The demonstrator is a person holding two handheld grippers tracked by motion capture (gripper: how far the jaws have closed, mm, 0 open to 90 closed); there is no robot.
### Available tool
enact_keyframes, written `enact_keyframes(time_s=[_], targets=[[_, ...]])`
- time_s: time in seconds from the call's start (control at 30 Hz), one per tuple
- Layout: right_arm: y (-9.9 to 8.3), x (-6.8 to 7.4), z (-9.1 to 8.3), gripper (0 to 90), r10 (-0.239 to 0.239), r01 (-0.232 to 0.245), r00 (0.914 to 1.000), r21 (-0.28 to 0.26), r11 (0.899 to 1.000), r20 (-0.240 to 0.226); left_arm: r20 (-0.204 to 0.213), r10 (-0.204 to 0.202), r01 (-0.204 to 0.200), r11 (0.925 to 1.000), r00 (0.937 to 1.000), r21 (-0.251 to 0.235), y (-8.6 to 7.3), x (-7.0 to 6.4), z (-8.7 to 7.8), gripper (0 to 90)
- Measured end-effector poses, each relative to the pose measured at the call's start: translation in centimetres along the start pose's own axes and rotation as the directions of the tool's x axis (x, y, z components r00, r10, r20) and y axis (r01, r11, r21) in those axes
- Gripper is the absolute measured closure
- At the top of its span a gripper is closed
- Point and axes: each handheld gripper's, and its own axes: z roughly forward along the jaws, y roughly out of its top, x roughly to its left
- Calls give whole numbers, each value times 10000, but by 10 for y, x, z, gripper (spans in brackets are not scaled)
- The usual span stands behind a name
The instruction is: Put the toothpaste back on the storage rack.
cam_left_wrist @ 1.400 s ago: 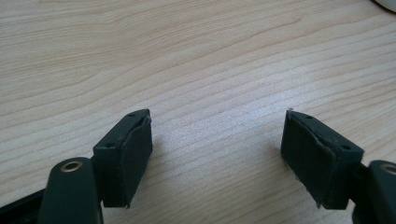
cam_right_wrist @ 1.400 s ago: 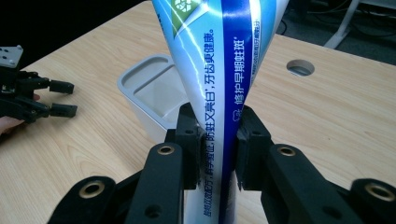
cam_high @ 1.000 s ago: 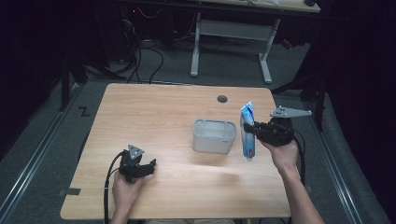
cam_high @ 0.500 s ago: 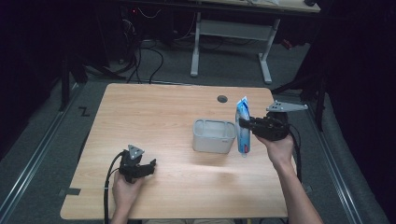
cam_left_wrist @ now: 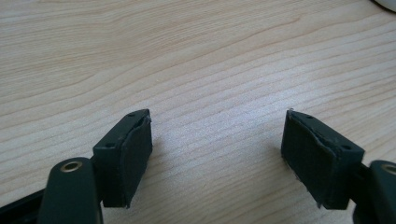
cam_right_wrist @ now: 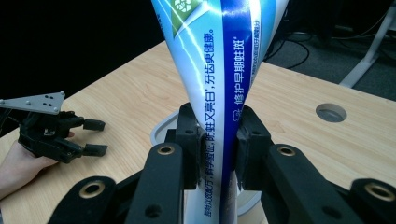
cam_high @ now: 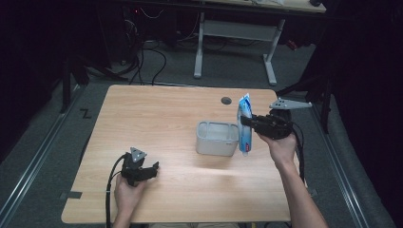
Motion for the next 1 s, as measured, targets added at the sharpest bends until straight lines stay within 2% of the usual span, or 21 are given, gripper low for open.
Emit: enact_keyframes(time_s=[0.57,1.0], targets=[[15,4,8,746,-84,80,9998,-196,9998,-200,-3,-12,12,10000,10000,5,0,0,0,254],[25,8,19,746,-185,184,9998,-156,9997,-52,5,-10,10,10000,10000,7,0,0,0,252]])
